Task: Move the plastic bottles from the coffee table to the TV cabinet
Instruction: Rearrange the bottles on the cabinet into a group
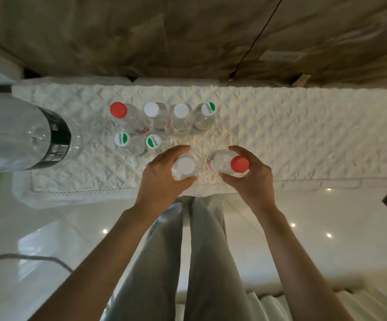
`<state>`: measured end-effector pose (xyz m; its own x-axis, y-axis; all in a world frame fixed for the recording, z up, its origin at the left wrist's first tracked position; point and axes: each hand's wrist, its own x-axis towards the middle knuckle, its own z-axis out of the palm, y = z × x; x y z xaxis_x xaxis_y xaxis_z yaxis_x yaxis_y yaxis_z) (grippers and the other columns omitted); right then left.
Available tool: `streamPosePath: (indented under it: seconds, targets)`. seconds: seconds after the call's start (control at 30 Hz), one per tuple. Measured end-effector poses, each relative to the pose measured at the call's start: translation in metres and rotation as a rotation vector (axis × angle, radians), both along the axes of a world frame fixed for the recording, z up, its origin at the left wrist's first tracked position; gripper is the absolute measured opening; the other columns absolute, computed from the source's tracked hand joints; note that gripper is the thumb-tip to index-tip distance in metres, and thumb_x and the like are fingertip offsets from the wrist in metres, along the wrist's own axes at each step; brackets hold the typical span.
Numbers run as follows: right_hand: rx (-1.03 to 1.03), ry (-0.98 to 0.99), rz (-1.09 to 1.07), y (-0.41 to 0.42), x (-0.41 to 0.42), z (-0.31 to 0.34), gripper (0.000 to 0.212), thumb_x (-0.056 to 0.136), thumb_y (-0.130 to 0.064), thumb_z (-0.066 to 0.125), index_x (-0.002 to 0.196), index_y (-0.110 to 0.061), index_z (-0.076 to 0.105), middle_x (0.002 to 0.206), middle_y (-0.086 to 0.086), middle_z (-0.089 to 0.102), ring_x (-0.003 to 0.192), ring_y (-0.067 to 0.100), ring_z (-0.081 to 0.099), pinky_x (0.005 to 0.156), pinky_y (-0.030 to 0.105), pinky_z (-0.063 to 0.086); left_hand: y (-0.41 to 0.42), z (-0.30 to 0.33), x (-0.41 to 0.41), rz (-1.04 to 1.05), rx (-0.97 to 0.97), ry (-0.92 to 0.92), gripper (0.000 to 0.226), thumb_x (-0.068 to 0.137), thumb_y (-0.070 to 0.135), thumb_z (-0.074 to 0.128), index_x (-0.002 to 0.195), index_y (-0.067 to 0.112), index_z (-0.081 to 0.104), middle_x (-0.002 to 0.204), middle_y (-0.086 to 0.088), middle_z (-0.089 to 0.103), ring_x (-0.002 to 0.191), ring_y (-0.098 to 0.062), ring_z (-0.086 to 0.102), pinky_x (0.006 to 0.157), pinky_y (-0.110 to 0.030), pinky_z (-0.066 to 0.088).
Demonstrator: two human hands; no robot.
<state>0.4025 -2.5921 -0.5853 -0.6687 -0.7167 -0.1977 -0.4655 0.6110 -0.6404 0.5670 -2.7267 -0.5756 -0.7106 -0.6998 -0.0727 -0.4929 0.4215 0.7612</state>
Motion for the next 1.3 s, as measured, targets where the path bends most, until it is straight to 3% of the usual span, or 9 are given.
streamPosePath:
  seconds: [0.37, 0.5, 0.67, 0.77, 0.87, 1.0, 1.13, 1.3]
  targets:
    - [-0.006, -0.070, 0.011, -0.021, 0.004, -0.047, 0.060, 0.062, -0.026, 0.086, 0.118, -0.026, 0.062, 0.113, -0.009, 0.067, 0.097, 0.004, 0.060, 0.084, 0.015, 0.045, -0.006, -0.058, -0.009, 0.054, 0.055, -0.053, 0.065, 0.060, 0.015, 0.087, 0.119, 0.010, 0.060, 0.119, -0.004, 0.064, 0.108, -0.018, 0.060, 0.093, -0.005, 0.033]
    - [0.003, -0.059, 0.034, -0.025, 0.005, -0.057, 0.062, 0.062, -0.024, 0.085, 0.119, -0.028, 0.061, 0.115, -0.010, 0.066, 0.101, 0.008, 0.063, 0.084, 0.012, 0.043, -0.005, -0.067, -0.014, 0.052, 0.065, -0.054, 0.065, 0.061, 0.013, 0.086, 0.120, 0.011, 0.059, 0.121, -0.004, 0.063, 0.109, -0.018, 0.060, 0.092, -0.011, 0.038]
    - [-0.008, -0.075, 0.042, -0.026, 0.002, -0.061, 0.064, 0.064, -0.024, 0.084, 0.122, -0.027, 0.058, 0.119, -0.010, 0.064, 0.103, 0.005, 0.059, 0.082, 0.000, 0.033, -0.001, -0.070, -0.020, 0.026, 0.046, -0.082, 0.067, 0.061, 0.012, 0.086, 0.122, 0.009, 0.057, 0.122, -0.008, 0.062, 0.110, -0.025, 0.060, 0.092, -0.030, 0.047]
    - [-0.045, -0.076, 0.078, -0.024, 0.002, -0.059, 0.062, 0.067, -0.030, 0.083, 0.124, -0.022, 0.058, 0.121, -0.004, 0.063, 0.107, 0.008, 0.059, 0.088, 0.007, 0.039, -0.001, -0.065, -0.021, 0.009, 0.002, -0.095, 0.066, 0.061, 0.015, 0.087, 0.120, 0.006, 0.059, 0.120, -0.011, 0.063, 0.110, -0.027, 0.061, 0.092, -0.040, 0.051]
    - [-0.121, -0.016, 0.091, -0.018, 0.002, -0.052, 0.051, 0.074, -0.030, 0.080, 0.119, -0.016, 0.062, 0.116, -0.001, 0.066, 0.105, 0.011, 0.062, 0.091, 0.014, 0.047, -0.002, -0.056, -0.018, 0.012, -0.093, -0.067, 0.052, 0.064, 0.015, 0.085, 0.111, 0.005, 0.063, 0.111, -0.011, 0.067, 0.100, -0.026, 0.065, 0.086, -0.035, 0.053]
    - [-0.171, 0.040, 0.048, -0.009, 0.003, -0.043, 0.044, 0.075, -0.026, 0.080, 0.115, -0.015, 0.064, 0.113, -0.001, 0.068, 0.101, 0.012, 0.065, 0.083, 0.030, 0.056, -0.007, -0.041, -0.015, -0.050, -0.292, -0.094, 0.042, 0.067, 0.019, 0.084, 0.103, 0.006, 0.067, 0.097, -0.009, 0.071, 0.085, -0.024, 0.068, 0.070, -0.032, 0.058]
    - [-0.170, 0.105, 0.065, -0.013, 0.007, -0.040, 0.040, 0.076, -0.026, 0.079, 0.111, -0.014, 0.066, 0.109, 0.001, 0.070, 0.097, 0.016, 0.067, 0.079, 0.033, 0.058, -0.011, -0.032, -0.019, -0.139, -0.416, -0.127, 0.041, 0.063, 0.020, 0.087, 0.098, 0.008, 0.069, 0.086, -0.007, 0.071, 0.080, -0.021, 0.068, 0.059, -0.028, 0.057]
    - [-0.156, 0.159, 0.079, -0.026, 0.001, -0.036, 0.035, 0.074, -0.022, 0.081, 0.106, -0.014, 0.069, 0.102, -0.001, 0.072, 0.089, 0.015, 0.068, 0.074, 0.031, 0.058, -0.021, -0.026, -0.022, -0.183, -0.516, -0.083, 0.038, 0.060, 0.016, 0.085, 0.094, 0.008, 0.071, 0.086, -0.008, 0.071, 0.099, -0.024, 0.060, 0.082, -0.035, 0.052]
